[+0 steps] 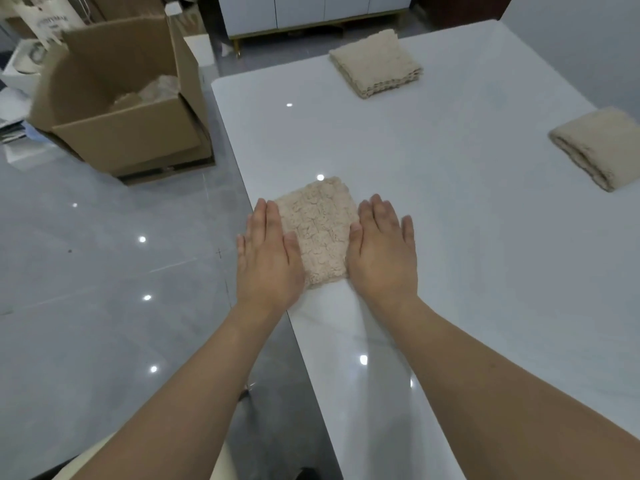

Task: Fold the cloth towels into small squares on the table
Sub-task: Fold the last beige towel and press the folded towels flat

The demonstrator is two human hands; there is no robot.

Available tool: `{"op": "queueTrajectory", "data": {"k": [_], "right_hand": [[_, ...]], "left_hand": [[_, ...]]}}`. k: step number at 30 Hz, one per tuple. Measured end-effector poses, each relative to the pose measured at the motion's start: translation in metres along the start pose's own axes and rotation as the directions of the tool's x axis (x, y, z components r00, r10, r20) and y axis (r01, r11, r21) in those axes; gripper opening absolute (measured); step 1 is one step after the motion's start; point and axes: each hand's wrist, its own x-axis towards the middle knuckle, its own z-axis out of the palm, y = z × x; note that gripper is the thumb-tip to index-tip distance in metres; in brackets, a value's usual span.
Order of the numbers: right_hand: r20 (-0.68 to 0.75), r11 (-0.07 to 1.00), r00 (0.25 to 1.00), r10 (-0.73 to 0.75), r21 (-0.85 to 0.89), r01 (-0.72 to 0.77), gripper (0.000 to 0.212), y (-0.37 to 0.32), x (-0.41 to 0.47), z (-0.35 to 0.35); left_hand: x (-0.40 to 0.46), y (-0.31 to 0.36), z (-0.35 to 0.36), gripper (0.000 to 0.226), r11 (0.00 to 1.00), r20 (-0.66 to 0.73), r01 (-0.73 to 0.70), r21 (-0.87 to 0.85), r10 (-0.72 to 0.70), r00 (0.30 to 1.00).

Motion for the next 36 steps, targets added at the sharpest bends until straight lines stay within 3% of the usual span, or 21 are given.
{"op": "queueTrajectory", "data": {"k": [8, 11, 12, 14, 16, 17, 19, 21, 24, 28, 32, 36], "right_hand": [[-0.127, 0.998, 0.991, 0.048, 0.051, -0.042, 0.065, 0.004, 0.000, 0.002], [-0.202, 0.973, 0.958, 0.206, 0.143, -0.180, 0.059, 0.012, 0.000, 0.004], [-0.238, 0.937, 0.916, 0.323, 0.217, -0.274, 0.058, 0.015, 0.001, 0.003], [-0.291, 0.785, 0.749, 0.595, 0.411, -0.464, 0.054, 0.014, -0.005, 0.000], [-0.294, 0.630, 0.595, 0.748, 0.596, -0.498, 0.051, 0.000, -0.016, -0.001], [-0.271, 0.576, 0.570, 0.775, 0.674, -0.463, 0.051, -0.015, -0.024, 0.000], [-0.222, 0.491, 0.554, 0.803, 0.773, -0.402, 0.053, -0.051, -0.037, 0.005], [-0.199, 0.451, 0.537, 0.820, 0.803, -0.391, 0.055, -0.083, -0.040, 0.013], [-0.213, 0.488, 0.548, 0.809, 0.763, -0.424, 0.059, -0.110, -0.030, 0.021], [-0.228, 0.576, 0.582, 0.781, 0.624, -0.529, 0.059, -0.114, -0.020, 0.029], [-0.181, 0.641, 0.629, 0.756, 0.399, -0.656, 0.062, -0.114, -0.019, 0.033], [-0.179, 0.690, 0.668, 0.722, 0.249, -0.680, 0.063, -0.107, -0.030, 0.032]], "left_hand": [[-0.001, -0.004, 0.001, 0.061, 0.999, -0.008, -0.012, -0.044, 0.012, 1.000], [-0.002, -0.005, -0.004, 0.063, 0.998, 0.057, -0.041, -0.052, 0.044, 0.997], [0.001, -0.009, -0.008, 0.064, 0.997, 0.086, -0.053, -0.050, 0.058, 0.995], [0.009, -0.023, -0.024, 0.063, 0.997, 0.101, -0.069, -0.035, 0.072, 0.992], [0.031, -0.033, -0.045, 0.060, 0.986, 0.083, -0.154, -0.069, 0.159, 0.984], [0.045, -0.033, -0.055, 0.057, 0.969, 0.101, -0.224, -0.108, 0.235, 0.967], [0.073, -0.025, -0.065, 0.051, 0.906, 0.215, -0.373, -0.201, 0.412, 0.886], [0.096, -0.008, -0.065, 0.050, 0.836, 0.363, -0.480, -0.265, 0.547, 0.754], [0.118, 0.011, -0.056, 0.050, 0.760, 0.478, -0.558, -0.335, 0.647, 0.594], [0.128, 0.011, -0.039, 0.051, 0.648, 0.531, -0.682, -0.339, 0.730, 0.430], [0.139, 0.000, -0.028, 0.058, 0.555, 0.566, -0.804, -0.214, 0.741, 0.361], [0.149, -0.005, -0.029, 0.058, 0.478, 0.578, -0.871, -0.114, 0.745, 0.333]]}}
